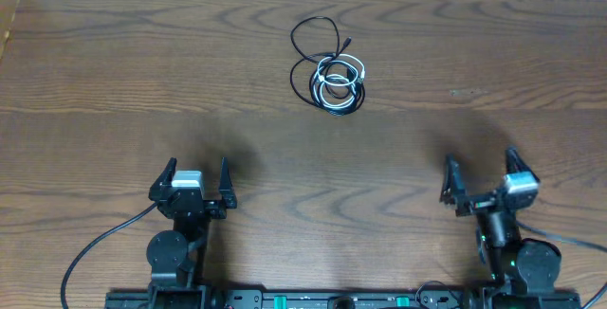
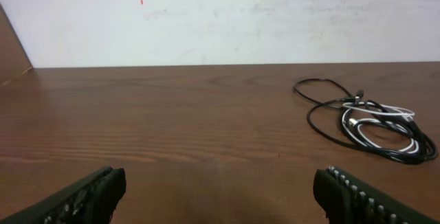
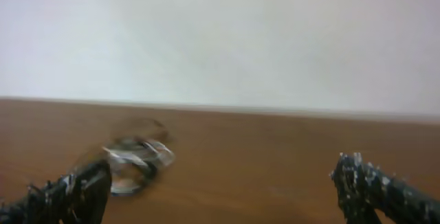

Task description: Untangle cables

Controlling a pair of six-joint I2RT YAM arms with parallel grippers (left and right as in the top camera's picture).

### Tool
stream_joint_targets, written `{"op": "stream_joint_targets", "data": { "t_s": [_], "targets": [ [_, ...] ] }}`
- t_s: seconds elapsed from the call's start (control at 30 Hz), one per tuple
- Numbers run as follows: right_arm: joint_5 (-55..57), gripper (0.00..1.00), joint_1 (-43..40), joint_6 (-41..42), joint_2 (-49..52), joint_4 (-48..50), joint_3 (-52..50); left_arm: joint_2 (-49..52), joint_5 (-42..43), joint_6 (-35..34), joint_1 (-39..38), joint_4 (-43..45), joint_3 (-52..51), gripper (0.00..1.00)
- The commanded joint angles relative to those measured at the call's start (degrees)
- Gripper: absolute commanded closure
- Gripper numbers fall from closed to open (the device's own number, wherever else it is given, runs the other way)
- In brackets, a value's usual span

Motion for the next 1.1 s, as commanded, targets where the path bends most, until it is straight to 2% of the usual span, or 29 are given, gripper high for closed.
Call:
{"op": "stream_joint_targets", "data": {
  "t_s": [0.0,0.13,0.2,0.3,0.37,0.47,0.63,0.7,0.77,0.8,0.9,0.97,1.07],
  "targets": [
    [-14.4,0.01,-0.4,2.8,-0.2,6.8,-0.1,-0.3,3.1,0.6,0.2,1.9,-0.8,0.07],
    [-17.3,0.01,-0.4,2.8,-0.2,22.5,0.1,-0.3,15.4,0.5,0.2,15.2,-0.4,0.07],
    [-16.9,0.01,-0.5,1.9,-0.2,27.2,1.6,-0.3,18.4,-0.5,0.2,20.3,1.5,0.07],
    [-16.7,0.01,-0.5,-2.4,0.3,22.9,8.0,0.3,18.4,-0.9,0.2,19.7,7.6,0.07],
    [-16.5,0.01,-0.5,-5.3,1.7,14.1,14.4,2.3,18.4,0.4,0.2,15.7,13.7,0.07],
    [-15.4,0.01,-0.5,-8.0,7.0,-1.7,25.7,9.0,18.4,3.0,0.2,3.9,25.7,0.07],
    [-15.3,0.01,-0.4,-8.9,23.2,-27.3,46.0,29.7,18.5,6.9,0.2,-24.3,50.8,0.07],
    [-16.2,0.01,-0.4,-8.8,31.5,-35.5,53.4,39.0,21.2,7.1,0.2,-35.8,60.8,0.07],
    [-22.3,0.01,-0.4,-7.5,38.1,-39.1,58.4,46.2,28.6,7.0,0.2,-42.3,67.5,0.07],
    [-29.2,0.01,-0.4,-4.8,42.4,-39.5,60.9,51.1,37.5,6.3,0.2,-46.1,71.5,0.08],
    [-43.9,0.01,-0.4,1.9,48.4,-39.2,62.2,57.3,50.4,4.2,0.2,-49.3,73.7,0.07],
    [-48.4,0.01,-0.4,2.4,51.5,-38.6,62.2,60.8,53.3,4.3,0.2,-47.7,73.7,0.07],
    [-46.9,0.01,-0.4,4.8,56.0,-36.6,62.2,65.1,50.4,2.9,0.2,-47.6,73.7,0.07]
  ]
}}
